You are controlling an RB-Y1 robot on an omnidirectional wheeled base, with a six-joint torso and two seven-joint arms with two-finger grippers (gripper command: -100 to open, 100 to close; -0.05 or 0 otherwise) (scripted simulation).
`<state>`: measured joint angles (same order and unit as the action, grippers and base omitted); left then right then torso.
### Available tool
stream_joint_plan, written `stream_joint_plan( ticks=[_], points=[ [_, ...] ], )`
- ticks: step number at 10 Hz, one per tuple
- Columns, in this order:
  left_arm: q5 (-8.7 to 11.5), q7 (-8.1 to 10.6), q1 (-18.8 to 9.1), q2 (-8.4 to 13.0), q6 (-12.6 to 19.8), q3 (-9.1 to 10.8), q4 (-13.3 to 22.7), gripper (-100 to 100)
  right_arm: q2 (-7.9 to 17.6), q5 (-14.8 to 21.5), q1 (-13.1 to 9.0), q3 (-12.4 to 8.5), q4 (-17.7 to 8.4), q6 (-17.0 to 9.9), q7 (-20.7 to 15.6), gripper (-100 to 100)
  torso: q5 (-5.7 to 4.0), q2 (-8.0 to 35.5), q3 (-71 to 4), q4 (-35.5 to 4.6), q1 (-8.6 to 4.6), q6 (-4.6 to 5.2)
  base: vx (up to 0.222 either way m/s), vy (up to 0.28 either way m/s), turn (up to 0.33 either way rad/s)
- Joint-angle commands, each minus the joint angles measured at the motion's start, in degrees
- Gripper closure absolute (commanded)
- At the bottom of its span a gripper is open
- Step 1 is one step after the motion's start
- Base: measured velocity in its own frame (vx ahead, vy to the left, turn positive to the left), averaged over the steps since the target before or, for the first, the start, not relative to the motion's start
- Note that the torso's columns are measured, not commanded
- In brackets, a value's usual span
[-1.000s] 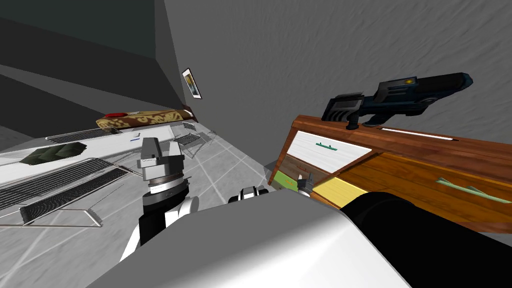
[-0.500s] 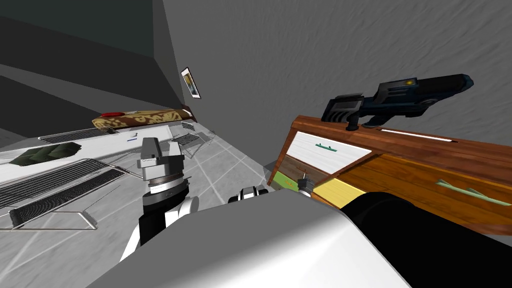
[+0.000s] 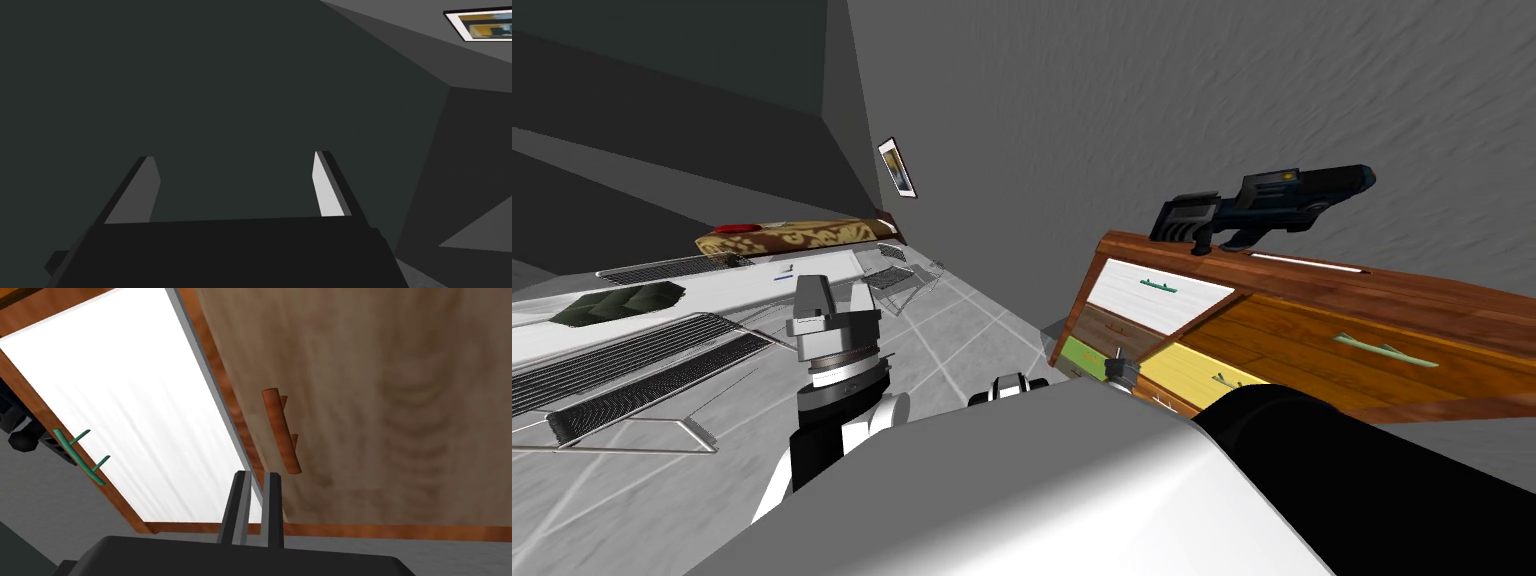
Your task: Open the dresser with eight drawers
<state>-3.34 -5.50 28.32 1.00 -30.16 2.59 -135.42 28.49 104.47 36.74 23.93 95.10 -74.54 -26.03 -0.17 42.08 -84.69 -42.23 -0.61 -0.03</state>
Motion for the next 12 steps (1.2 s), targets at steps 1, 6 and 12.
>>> stream_joint_plan(
  ticks=[1,6,12],
  points=[
    [0.00,0.00,0.00,0.01,0.00,0.01,0.00,0,-0.73,-1.49,-1.82,0.45,1.72,1.40,2.40,-100,-0.01,0.16,0.09,-0.04,0.02,0.02,-0.063,-0.155,0.036],
    [0.00,0.00,0.00,0.00,0.00,0.00,0.00,0,-2.03,-4.08,-4.73,1.34,4.98,3.66,6.48,-100,0.19,0.22,0.13,-0.06,0.68,0.03,-0.037,-0.098,0.038],
    [0.00,0.00,0.01,0.00,0.00,0.00,0.00,0,-2.35,-5.33,-5.59,1.60,6.98,4.69,7.75,100,0.21,0.07,0.03,-0.01,0.77,0.03,-0.006,-0.076,0.019]
  ],
)
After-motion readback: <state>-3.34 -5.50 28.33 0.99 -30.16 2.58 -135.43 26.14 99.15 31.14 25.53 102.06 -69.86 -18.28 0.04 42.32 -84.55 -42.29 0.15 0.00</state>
